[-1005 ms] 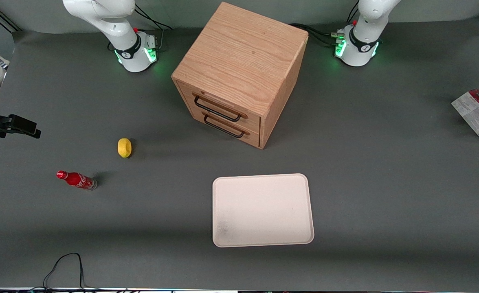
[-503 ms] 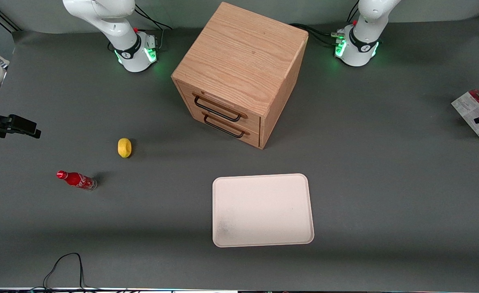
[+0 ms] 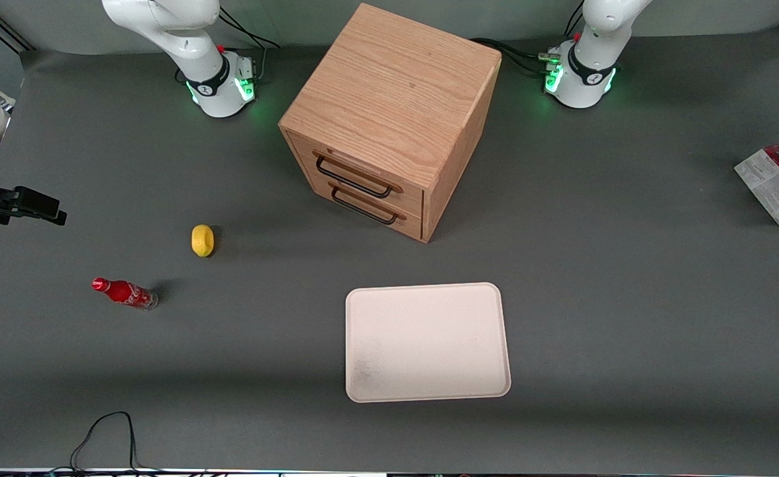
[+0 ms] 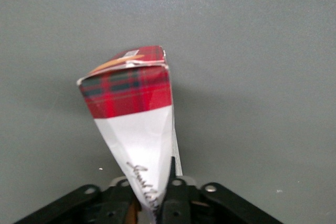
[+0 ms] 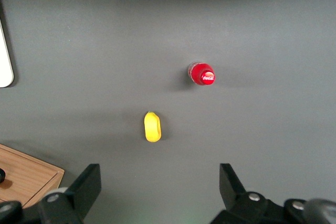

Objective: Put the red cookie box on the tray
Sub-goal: 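Lift the cookie box upright and carry it toward the white tray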

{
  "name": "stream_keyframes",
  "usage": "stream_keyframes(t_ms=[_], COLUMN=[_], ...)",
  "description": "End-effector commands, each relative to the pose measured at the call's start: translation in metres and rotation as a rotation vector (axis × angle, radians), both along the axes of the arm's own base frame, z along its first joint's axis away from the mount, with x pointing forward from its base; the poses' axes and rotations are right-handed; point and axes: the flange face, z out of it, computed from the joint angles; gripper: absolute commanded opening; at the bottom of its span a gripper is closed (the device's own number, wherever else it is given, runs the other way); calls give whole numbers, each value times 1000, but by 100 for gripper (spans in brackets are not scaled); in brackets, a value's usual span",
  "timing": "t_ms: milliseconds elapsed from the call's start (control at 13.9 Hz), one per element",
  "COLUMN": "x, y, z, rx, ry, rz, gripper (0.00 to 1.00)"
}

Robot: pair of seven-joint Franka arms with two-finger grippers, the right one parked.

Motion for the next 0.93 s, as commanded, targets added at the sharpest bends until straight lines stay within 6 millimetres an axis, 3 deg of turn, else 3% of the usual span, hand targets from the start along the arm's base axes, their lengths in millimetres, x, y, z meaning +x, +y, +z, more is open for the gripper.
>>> stream_keyframes(t_ms=[0, 144, 359, 503, 790, 862], x=[5, 20, 47, 63, 115, 131], y=[-3, -13, -36, -48, -101, -126], z=[14, 28, 75, 128, 262, 294], rx=[2, 0, 2, 52, 138, 145], ry=[-22, -19, -9, 24, 73, 75], rz=[-30, -50, -92, -104, -157, -192], gripper=[0, 0, 0, 0, 0, 0])
